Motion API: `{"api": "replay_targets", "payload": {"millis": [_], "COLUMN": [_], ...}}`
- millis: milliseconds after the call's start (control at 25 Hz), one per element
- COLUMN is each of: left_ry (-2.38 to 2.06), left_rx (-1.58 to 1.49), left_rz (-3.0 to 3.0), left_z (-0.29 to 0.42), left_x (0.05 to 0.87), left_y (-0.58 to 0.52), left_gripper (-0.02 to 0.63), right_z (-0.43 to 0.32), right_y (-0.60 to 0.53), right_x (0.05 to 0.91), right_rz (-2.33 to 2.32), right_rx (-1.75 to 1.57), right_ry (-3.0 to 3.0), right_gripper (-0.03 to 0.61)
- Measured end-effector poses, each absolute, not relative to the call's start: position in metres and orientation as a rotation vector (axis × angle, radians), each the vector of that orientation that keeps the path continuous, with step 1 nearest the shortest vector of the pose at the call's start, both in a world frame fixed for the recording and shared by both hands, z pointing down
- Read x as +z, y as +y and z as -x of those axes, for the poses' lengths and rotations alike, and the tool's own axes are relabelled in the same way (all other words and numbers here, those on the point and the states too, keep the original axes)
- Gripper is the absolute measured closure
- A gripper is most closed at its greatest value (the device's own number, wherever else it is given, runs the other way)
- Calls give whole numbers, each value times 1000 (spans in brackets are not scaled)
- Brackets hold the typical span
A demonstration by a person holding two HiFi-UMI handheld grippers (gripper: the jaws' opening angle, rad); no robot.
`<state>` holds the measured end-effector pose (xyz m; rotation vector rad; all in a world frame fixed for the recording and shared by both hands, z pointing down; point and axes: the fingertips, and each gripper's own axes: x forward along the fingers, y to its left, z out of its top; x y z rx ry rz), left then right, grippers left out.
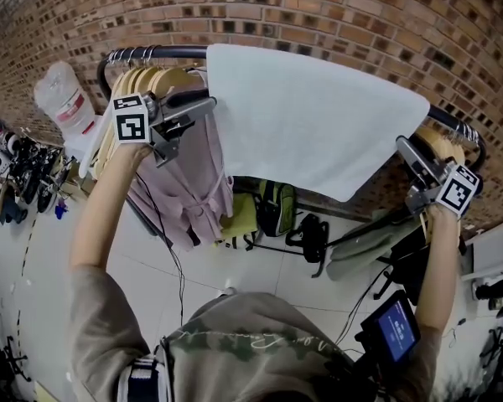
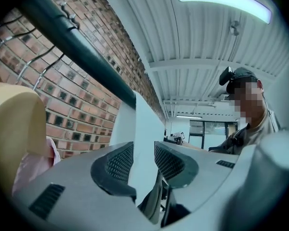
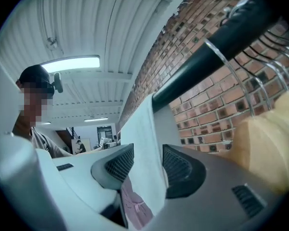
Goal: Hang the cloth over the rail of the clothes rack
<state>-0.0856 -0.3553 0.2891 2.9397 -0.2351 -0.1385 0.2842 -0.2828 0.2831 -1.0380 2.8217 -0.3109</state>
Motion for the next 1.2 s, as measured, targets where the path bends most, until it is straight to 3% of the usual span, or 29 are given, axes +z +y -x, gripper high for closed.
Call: {"api": "replay_targets", "payload": {"millis": [120, 440, 760, 800, 880, 920, 1000, 1200], "left_ry": [-252, -272, -294, -307, -309, -300, -275, -222], "left_rx": [-152, -181, -178, -193, -240, -262, -288, -247], "left_rz": [-2935, -2956, -3045, -3047, -3029, -3011, -2984, -3007], "left_z": [87, 98, 94, 94, 95, 96, 97, 97], "left_x": [290, 301, 300, 298, 295, 294, 293, 292], "left_y": [-355, -343, -322, -321, -320, -320, -317, -305], "left_gripper": [476, 476, 479, 484, 608, 609, 609, 609], "right_z": [-288, -288, -292, -291, -289, -287, -284, -267], "right_y": [-280, -264, -256, -256, -256, -255, -252, -248], "right_x": [283, 288, 280, 281, 282, 283, 281, 282], "right_rz": [1044, 1098, 1134, 1133, 1129, 1125, 1111, 1183], "right_rx": [-291, -20, 24, 22, 12, 8, 6, 84], "right_ry": [2788, 2841, 2760, 2752, 2733, 2722, 2701, 2742], "right_gripper": [414, 414, 416, 416, 418, 426, 557, 558]}}
